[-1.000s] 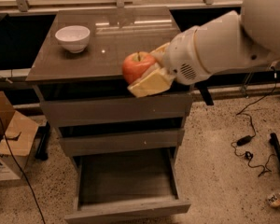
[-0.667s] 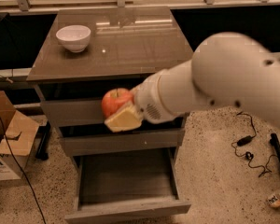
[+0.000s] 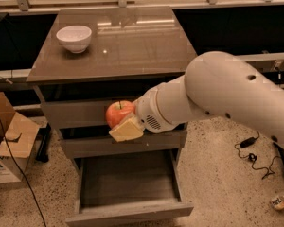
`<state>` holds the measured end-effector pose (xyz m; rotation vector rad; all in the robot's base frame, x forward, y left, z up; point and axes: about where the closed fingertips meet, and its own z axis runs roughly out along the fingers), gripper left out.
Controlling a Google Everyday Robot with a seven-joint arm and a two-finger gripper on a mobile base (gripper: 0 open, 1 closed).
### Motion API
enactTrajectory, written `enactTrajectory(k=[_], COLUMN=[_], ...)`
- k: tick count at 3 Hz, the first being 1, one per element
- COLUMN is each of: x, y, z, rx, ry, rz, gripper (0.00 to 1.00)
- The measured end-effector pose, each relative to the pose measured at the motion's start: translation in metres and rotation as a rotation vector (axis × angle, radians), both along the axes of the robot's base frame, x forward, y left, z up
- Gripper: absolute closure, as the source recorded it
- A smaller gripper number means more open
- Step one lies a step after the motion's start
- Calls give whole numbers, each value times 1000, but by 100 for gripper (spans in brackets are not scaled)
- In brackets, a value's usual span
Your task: Place apple into bottom drawer
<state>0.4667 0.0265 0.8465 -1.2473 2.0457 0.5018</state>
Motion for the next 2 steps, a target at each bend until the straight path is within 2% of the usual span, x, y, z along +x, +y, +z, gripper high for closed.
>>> enactTrajectory(k=[1,2], x=[20,41], y=[-1,-8], z=[-42,-97], rx=[25,69], ry=[13,30], rz=[0,6], gripper=[100,100])
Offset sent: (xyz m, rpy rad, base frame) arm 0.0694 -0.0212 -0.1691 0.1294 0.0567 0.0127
